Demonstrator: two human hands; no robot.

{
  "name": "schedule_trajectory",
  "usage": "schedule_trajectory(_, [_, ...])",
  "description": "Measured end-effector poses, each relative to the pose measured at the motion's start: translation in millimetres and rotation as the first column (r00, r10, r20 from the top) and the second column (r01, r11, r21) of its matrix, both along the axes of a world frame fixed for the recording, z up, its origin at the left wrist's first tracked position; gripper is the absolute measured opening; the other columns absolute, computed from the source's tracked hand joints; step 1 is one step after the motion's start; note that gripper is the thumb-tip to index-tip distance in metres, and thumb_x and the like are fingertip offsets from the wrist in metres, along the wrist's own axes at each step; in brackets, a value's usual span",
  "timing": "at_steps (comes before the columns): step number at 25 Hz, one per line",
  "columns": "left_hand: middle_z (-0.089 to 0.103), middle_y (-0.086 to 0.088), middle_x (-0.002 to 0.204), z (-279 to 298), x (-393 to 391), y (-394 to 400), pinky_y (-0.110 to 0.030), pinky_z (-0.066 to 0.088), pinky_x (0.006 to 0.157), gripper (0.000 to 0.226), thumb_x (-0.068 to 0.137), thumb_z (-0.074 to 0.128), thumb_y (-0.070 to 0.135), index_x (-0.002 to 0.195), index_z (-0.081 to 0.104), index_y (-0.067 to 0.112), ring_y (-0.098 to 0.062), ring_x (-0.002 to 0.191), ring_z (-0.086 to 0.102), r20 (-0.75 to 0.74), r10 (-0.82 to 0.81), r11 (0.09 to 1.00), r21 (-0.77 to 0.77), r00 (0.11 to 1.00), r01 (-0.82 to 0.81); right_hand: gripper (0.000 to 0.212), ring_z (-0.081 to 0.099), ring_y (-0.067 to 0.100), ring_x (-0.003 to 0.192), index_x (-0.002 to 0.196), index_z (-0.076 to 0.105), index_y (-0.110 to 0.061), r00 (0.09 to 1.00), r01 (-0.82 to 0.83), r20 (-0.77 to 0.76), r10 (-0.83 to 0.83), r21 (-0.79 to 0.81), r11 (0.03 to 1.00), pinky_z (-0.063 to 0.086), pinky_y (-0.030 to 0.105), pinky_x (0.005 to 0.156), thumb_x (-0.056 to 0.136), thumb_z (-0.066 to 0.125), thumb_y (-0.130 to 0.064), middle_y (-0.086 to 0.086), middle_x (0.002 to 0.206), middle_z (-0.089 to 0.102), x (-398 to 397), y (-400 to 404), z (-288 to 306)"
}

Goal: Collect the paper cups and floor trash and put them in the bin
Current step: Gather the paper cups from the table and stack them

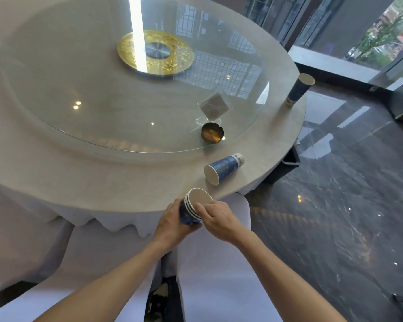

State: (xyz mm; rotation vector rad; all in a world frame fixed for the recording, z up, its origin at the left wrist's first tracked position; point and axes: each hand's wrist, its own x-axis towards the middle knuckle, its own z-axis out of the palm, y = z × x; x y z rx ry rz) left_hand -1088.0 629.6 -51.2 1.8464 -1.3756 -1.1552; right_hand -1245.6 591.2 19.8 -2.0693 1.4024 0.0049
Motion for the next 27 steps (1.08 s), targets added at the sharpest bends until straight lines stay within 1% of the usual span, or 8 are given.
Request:
schedule_trajectory(4, [0.067,0.003,0.123,-7,6,-7,-0.044,0.058,0.091,0.086,0.060,0.093,0.047,0.135,0.056,0.028,-0.019,0.109,0.067,0.019,-0.025,1.000,0.000,1.000,0.025,0.059,0.062,0.040,0.101,0.105,0.069,-0.002,1.000,0.024,-0.006,-0.023,0.157,0.987,0.047,0.051,0.094,0.112,0.027,-0.043,0.023,0.108,0.071,6,-9,-5])
schedule_trajectory(8, [0.067,0.004,0.122,-14,14,-16,-0.045,0.057,0.092,0.089,0.054,0.088,0.051,0.135,0.056,0.028,-0.020,0.111,0.066,-0.045,0.014,1.000,0.019,0.999,-0.014,0.050,0.060,0.029,0.083,0.083,0.065,-0.005,0.989,0.075,0.128,-0.075,0.008,0.997,0.050,0.049,0.079,0.108,0.039,-0.040,0.011,0.083,0.069,6,-25,-10])
schedule_trajectory(12, [0.068,0.005,0.119,-21,25,-22,-0.044,0.055,0.094,0.086,0.050,0.085,0.052,0.129,0.059,0.029,-0.020,0.113,0.064,-0.080,0.065,0.997,0.040,0.995,-0.062,0.028,0.060,0.022,0.114,0.120,0.073,-0.012,0.936,0.297,0.236,-0.261,-0.132,0.946,0.049,0.037,0.100,0.102,0.060,-0.029,0.006,0.121,0.072,-2,-56,-16])
schedule_trajectory(16, [0.067,0.008,0.122,-24,35,-23,-0.041,0.055,0.094,0.086,0.052,0.087,0.054,0.130,0.058,0.032,-0.016,0.115,0.064,-0.108,0.088,0.995,0.059,0.990,-0.082,0.062,0.047,0.039,0.133,0.149,0.047,-0.013,0.984,0.147,-0.065,-0.169,-0.261,0.954,0.047,0.054,0.108,0.091,0.068,-0.009,0.018,0.149,0.048,-13,-99,-26])
schedule_trajectory(18, [0.068,0.008,0.121,-24,39,-23,-0.038,0.055,0.093,0.083,0.053,0.087,0.052,0.128,0.059,0.031,-0.015,0.113,0.065,-0.125,0.101,0.993,0.067,0.987,-0.094,0.090,0.024,0.044,0.151,0.163,0.021,-0.022,0.920,-0.035,-0.387,-0.054,-0.220,0.975,0.035,0.055,0.118,0.088,0.069,-0.006,0.019,0.167,0.019,-19,-117,-35])
schedule_trajectory(20, [0.069,0.008,0.121,-25,44,-22,-0.037,0.055,0.093,0.082,0.053,0.088,0.050,0.128,0.060,0.030,-0.015,0.114,0.066,-0.146,0.115,0.992,0.078,0.983,-0.104,0.106,0.008,0.043,0.158,0.165,0.003,-0.026,0.825,-0.175,-0.563,0.046,-0.177,0.969,0.028,0.056,0.122,0.087,0.068,0.000,0.014,0.173,0.000,-21,-132,-46])
schedule_trajectory(24, [0.070,0.012,0.120,-24,57,-23,-0.035,0.055,0.092,0.081,0.053,0.089,0.051,0.126,0.061,0.031,-0.013,0.113,0.066,-0.148,0.144,0.987,0.099,0.978,-0.130,0.112,0.007,0.039,0.160,0.165,-0.004,-0.023,0.817,-0.186,-0.572,0.068,-0.150,0.971,0.027,0.057,0.123,0.087,0.072,0.002,0.005,0.175,0.002,-23,-151,-67])
schedule_trajectory(27, [0.070,0.012,0.119,-23,64,-24,-0.037,0.057,0.092,0.081,0.051,0.089,0.050,0.124,0.061,0.031,-0.012,0.111,0.066,-0.147,0.166,0.983,0.104,0.975,-0.152,0.102,0.017,0.038,0.157,0.163,0.009,-0.022,0.846,-0.117,-0.533,0.005,-0.176,0.977,0.028,0.055,0.122,0.087,0.075,-0.006,0.005,0.169,0.023,-27,-157,-78])
